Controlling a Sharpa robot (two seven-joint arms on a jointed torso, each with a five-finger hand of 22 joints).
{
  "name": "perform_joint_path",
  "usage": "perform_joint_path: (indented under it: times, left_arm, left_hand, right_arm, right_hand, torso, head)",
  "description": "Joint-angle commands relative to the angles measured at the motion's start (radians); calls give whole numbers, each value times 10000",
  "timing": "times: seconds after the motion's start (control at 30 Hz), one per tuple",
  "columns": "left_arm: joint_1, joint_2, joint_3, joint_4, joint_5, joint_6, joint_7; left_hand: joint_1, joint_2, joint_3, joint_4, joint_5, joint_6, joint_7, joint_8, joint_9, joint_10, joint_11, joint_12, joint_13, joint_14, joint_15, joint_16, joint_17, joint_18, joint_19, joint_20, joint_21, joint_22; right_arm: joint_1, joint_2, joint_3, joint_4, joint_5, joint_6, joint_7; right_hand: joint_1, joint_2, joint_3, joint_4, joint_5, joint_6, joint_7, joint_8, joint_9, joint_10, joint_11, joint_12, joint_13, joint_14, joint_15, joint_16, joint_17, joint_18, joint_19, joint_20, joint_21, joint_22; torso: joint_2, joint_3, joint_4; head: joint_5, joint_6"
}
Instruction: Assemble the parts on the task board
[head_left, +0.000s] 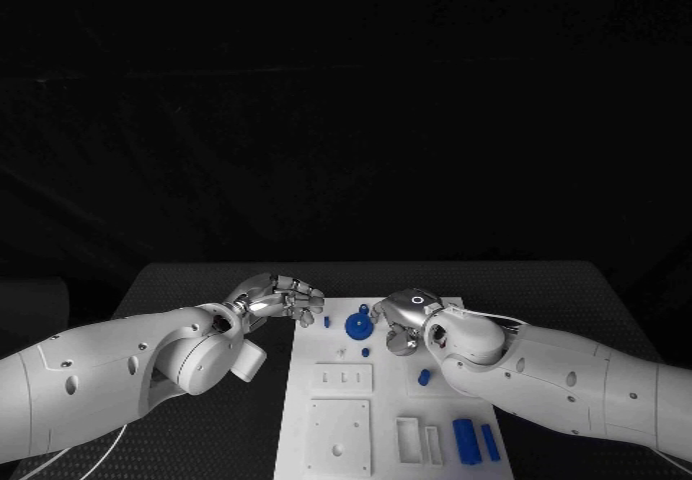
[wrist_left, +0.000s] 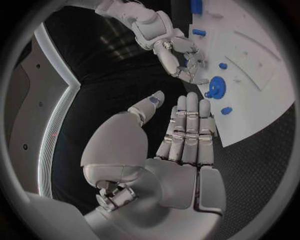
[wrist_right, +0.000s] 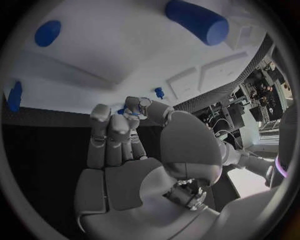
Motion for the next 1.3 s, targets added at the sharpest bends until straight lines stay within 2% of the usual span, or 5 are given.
perform_joint_path:
  times: [0.03, 0.3, 0.8, 1.2, 1.3]
  left_arm:
    - [9, -5, 8, -22, -46, 31, 82]
    - [8, -5, 7, -129, -46, 40, 142]
    - [3, 55, 4, -374, -46, 104, 219]
    - [-4, 115, 3, -440, -46, 174, 246]
    - [-5, 119, 2, -442, -46, 179, 247]
  left_hand:
    - [-105, -14, 68, -18, 53, -22, 38, -53, 14, -30, 37, -63, 13, -87, 7, -56, 11, 173, -64, 7, 67, 205]
    - [-89, -27, 75, -37, 54, -17, 35, -51, 18, -28, 35, -66, 16, -88, 7, -60, 17, 176, -70, 6, 69, 205]
    - [-64, -43, 86, -78, 45, 12, 24, -35, 33, -9, 29, -63, 27, -90, 8, -70, 30, 175, -81, 9, 74, 206]
    - [-60, -41, 89, -88, 43, 15, 23, -35, 36, -7, 28, -65, 30, -91, 10, -74, 35, 175, -84, 10, 76, 205]
    - [-58, -40, 90, -91, 42, 13, 23, -36, 36, -8, 28, -66, 30, -92, 10, -75, 35, 175, -85, 10, 76, 205]
  right_arm:
    - [9, -257, 51, 253, 292, -995, 331]
    - [403, -1109, 460, 784, 2379, -1413, 1651]
    - [744, -2548, 521, -192, 5063, 179, 3912]
    - [376, -2143, 515, -1683, 5004, -1, 4144]
    - [267, -1952, 516, -1987, 4998, -13, 4200]
  right_hand:
    - [-64, -60, -6, -29, -37, 133, 229, 15, -2, 5, 93, 20, 14, -3, 91, -59, 22, 154, 46, -26, 73, 136]
    - [-446, -921, -1264, 634, -1264, 182, 464, 78, 27, 45, 305, 25, 10, 47, 280, -95, 81, 154, 147, -85, 73, 93]
    - [-879, -650, -3958, 332, -2652, 280, 716, 67, 19, -319, 550, 29, 54, -165, 508, -217, 230, 154, -345, -132, -29, 157]
    - [-365, -563, -4079, 169, -2713, 215, 684, -4, -18, -388, 520, 38, 52, -196, 479, -269, 269, 154, -420, -137, -43, 154]
    - [-307, -569, -4080, 167, -2712, 180, 683, -28, -30, -396, 519, 35, 49, -199, 477, -278, 273, 154, -427, -132, -45, 152]
  torso:
    - [2, 0, -14]
    - [-15, 16, -35]
    - [-114, 90, -300]
    - [-127, 223, -374]
    - [-119, 207, -352]
  head:
    - [5, 8]
    - [-54, 79]
    - [-291, 220]
    - [-399, 248]
    - [-414, 228]
